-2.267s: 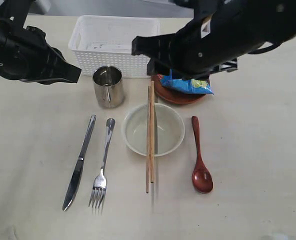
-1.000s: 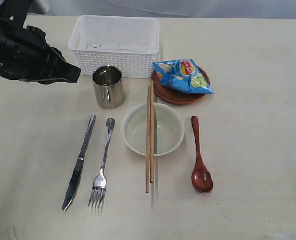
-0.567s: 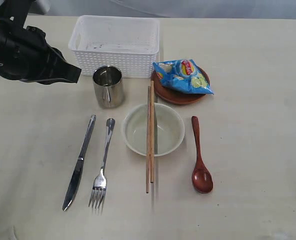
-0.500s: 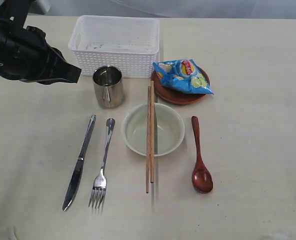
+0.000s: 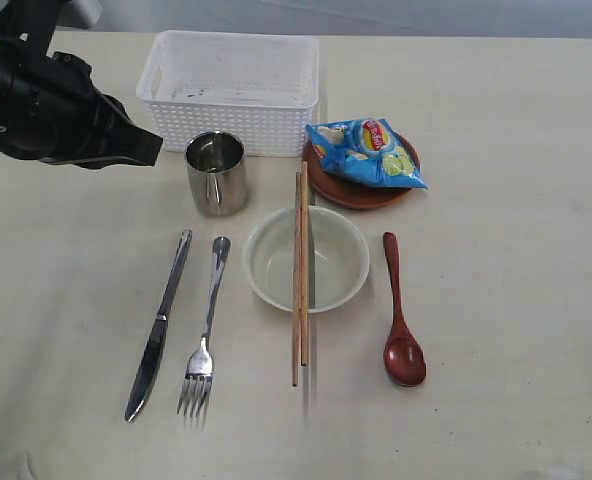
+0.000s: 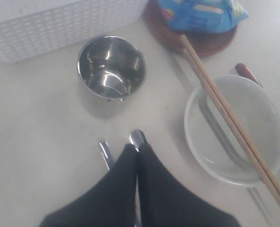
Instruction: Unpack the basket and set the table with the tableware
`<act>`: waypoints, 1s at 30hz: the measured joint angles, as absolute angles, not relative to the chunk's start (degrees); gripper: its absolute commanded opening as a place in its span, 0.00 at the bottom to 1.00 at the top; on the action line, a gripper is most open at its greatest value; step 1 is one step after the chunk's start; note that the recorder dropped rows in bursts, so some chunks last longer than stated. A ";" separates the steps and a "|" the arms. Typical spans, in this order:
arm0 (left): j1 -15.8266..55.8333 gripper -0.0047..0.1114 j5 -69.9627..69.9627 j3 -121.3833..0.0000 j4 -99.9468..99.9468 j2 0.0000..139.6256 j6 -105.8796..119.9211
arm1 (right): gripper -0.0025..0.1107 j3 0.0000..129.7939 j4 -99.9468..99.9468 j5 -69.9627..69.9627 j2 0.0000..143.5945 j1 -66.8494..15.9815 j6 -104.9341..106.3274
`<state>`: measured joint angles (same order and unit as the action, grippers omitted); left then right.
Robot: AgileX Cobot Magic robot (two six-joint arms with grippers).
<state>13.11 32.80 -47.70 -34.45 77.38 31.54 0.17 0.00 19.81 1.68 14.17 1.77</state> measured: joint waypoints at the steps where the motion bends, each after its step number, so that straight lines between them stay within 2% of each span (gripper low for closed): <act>1: 13.11 0.04 32.80 -47.70 -34.45 77.38 31.54 | 0.02 0.17 0.00 19.91 1.68 14.17 1.43; 23: 13.11 0.04 32.80 -47.70 -33.26 76.48 32.56 | 0.02 0.17 0.00 20.05 1.68 14.17 0.74; 26: 13.11 0.04 30.46 -46.54 -32.36 71.94 33.95 | 0.02 0.17 0.00 20.05 1.68 14.17 0.74; 30: 13.11 0.04 20.26 -41.04 -34.19 61.62 34.32 | 0.02 0.17 0.00 20.05 1.68 14.17 0.74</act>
<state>13.11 20.26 -41.04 -34.19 61.62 34.32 0.17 0.00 20.05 1.68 14.17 0.74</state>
